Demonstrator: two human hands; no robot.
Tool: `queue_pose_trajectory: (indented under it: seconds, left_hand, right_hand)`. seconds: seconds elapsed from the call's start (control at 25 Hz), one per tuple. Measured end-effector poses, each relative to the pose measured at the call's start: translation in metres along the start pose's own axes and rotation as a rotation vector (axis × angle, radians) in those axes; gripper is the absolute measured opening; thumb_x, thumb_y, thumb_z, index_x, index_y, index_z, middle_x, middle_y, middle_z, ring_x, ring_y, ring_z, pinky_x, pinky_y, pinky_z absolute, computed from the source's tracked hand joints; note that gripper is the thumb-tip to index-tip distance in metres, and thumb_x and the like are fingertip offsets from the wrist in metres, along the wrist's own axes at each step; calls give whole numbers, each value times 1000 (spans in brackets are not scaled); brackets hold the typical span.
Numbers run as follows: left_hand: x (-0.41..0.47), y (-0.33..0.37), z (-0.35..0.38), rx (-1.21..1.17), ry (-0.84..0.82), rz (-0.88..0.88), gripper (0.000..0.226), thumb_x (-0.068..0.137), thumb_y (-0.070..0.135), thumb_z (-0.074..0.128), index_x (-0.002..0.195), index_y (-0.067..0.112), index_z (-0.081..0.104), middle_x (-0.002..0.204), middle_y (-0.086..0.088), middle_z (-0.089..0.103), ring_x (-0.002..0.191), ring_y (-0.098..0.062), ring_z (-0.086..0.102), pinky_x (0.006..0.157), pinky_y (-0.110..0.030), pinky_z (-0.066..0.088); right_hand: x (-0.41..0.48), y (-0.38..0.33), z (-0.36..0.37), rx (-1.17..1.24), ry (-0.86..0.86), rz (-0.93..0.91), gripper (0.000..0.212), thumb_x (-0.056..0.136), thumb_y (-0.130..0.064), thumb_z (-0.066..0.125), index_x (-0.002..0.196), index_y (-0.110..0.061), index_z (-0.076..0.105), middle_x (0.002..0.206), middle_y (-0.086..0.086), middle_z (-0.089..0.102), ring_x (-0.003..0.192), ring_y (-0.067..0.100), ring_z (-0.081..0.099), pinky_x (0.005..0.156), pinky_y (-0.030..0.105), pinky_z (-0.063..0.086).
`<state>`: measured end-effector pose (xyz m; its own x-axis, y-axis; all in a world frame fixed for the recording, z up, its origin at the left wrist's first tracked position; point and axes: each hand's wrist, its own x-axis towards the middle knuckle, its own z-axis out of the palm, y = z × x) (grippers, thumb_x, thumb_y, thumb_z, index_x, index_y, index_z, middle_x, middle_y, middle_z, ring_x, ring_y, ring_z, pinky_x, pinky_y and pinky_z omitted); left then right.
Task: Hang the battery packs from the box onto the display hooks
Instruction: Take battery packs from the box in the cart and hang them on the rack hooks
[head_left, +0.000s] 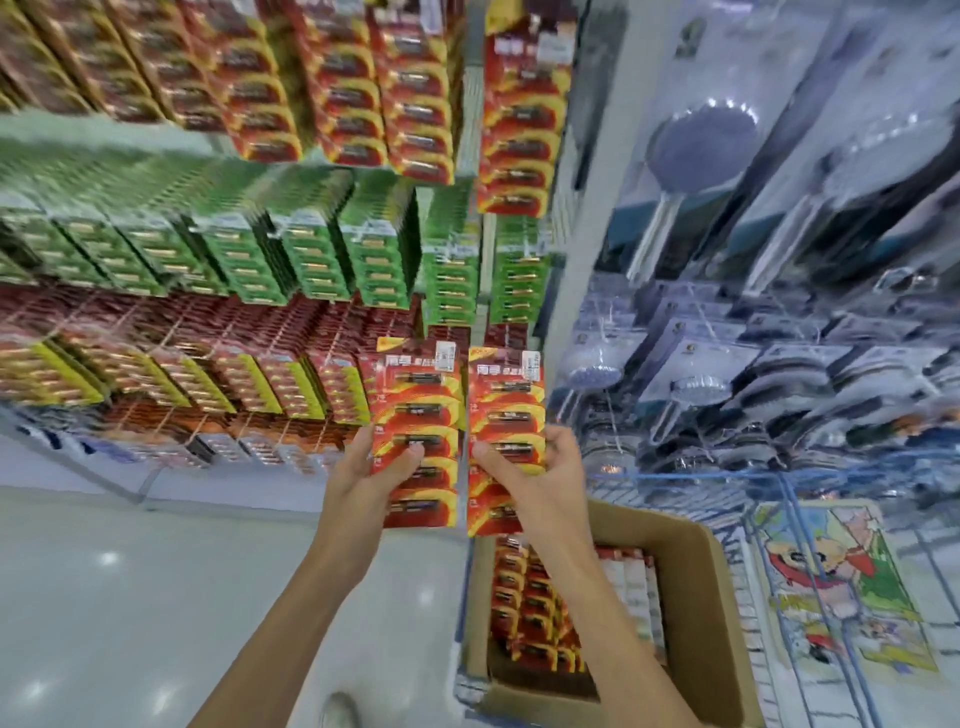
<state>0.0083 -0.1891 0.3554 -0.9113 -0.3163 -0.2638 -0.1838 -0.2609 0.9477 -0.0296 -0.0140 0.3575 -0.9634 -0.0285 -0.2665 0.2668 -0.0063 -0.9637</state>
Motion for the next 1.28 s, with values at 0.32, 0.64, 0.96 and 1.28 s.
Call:
queue_pose_trajectory:
  seconds: [0.32,0.64,0.96,1.28]
  left_hand:
    - [54,83,-116,4,-60,114,38,94,18,71,130,24,63,115,-4,78,104,-28,76,83,-48,63]
    - [91,156,-190,-20,-55,204,32,93,17,72,125,17,66,111,-6,79,97,-27,78,76,-45,65]
    - [140,212,-176,14,-75,305,27,92,21,75,115,31,66,101,10,81,89,-14,79,68,-32,64]
    - [177,249,-143,-2,-103,412,28,91,21,74,119,21,68,107,1,80,93,-20,79,72,-35,65]
  right_hand:
    - [6,-46,142,26,6,-155,47,81,-25,86,114,-27,52,109,-5,74,94,11,76,68,27,62]
    - [21,-79,230,57,34,-272,27,92,-23,76,109,-24,55,108,-1,72,90,5,73,67,26,61]
    - [52,-145,244,76,-39,-389,23,97,-17,69,103,-33,54,92,-27,65,77,-24,62,59,3,48]
    - [93,-187,236,103,6,-500,27,95,-22,72,117,-19,58,111,-9,74,100,8,73,76,28,61]
